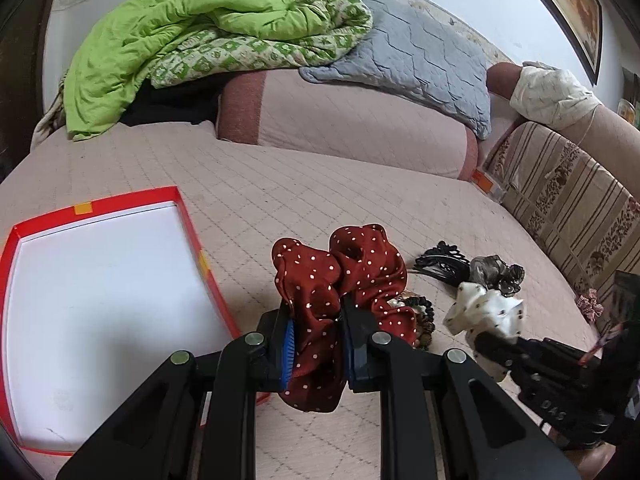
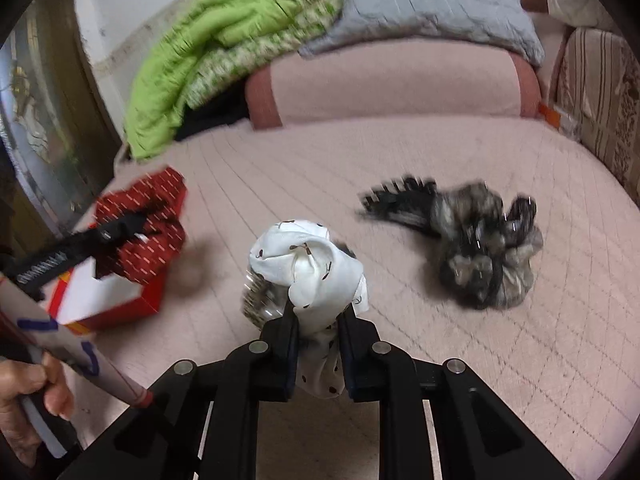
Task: Organize jewelry
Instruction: 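Carry the red scrunchie with the left gripper into the tray while the right gripper carries the white scrunchie there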
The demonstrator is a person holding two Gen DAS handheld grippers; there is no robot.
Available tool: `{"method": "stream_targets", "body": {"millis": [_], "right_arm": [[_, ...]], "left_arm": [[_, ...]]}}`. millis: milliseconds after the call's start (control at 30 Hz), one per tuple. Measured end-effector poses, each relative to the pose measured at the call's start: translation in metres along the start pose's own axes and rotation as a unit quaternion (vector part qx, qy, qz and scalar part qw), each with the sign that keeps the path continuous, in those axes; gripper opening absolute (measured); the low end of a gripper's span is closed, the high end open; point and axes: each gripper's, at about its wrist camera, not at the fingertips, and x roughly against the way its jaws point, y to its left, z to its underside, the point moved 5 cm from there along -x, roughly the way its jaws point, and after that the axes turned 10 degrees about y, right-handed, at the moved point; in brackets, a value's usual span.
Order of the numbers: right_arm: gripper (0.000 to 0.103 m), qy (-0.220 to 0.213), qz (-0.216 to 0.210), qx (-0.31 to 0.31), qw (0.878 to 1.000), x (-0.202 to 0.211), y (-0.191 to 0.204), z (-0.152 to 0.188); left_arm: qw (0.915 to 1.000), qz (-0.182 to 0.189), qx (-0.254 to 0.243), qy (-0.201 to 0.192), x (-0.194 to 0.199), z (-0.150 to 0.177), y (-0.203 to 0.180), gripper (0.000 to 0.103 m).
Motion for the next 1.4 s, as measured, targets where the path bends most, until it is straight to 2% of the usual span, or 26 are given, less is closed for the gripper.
{"method": "stream_targets", "body": {"millis": [100, 267, 533, 733, 933, 1133, 1400], "right_arm": [[0.019, -0.012, -0.017, 0.007, 1.000, 0.007, 0.011, -0.002], [0.019, -0.009, -0.035, 0.015, 0.999, 0.004, 0.031, -0.006], [0.019, 0.015, -0.085, 0.019, 0.996, -0.014, 0.077, -0.020], [0.019, 0.025, -0.110, 0.046, 0.993, -0.031, 0.129, -0.047], [0.019, 0.041, -0.132, 0.070, 0.988, -0.055, 0.181, -0.075], [0.019, 0.060, -0.132, 0.100, 0.984, -0.089, 0.222, -0.101], [0.019, 0.081, -0.116, 0.119, 0.983, -0.135, 0.259, -0.129]], "left_arm": [[0.9999, -0.006, 0.010, -0.004, 0.007, 0.000, 0.012, 0.018], [0.9993, -0.018, 0.032, -0.011, 0.020, 0.001, 0.040, 0.018], [0.9951, -0.046, 0.085, -0.018, 0.036, -0.002, 0.105, 0.018], [0.9874, -0.065, 0.144, -0.006, 0.034, -0.009, 0.165, 0.018], [0.9781, -0.083, 0.191, -0.011, 0.036, -0.015, 0.212, 0.018], [0.9705, -0.095, 0.221, -0.009, 0.032, -0.021, 0.245, 0.018], [0.9663, -0.093, 0.239, 0.016, 0.011, -0.028, 0.271, 0.018]]}}
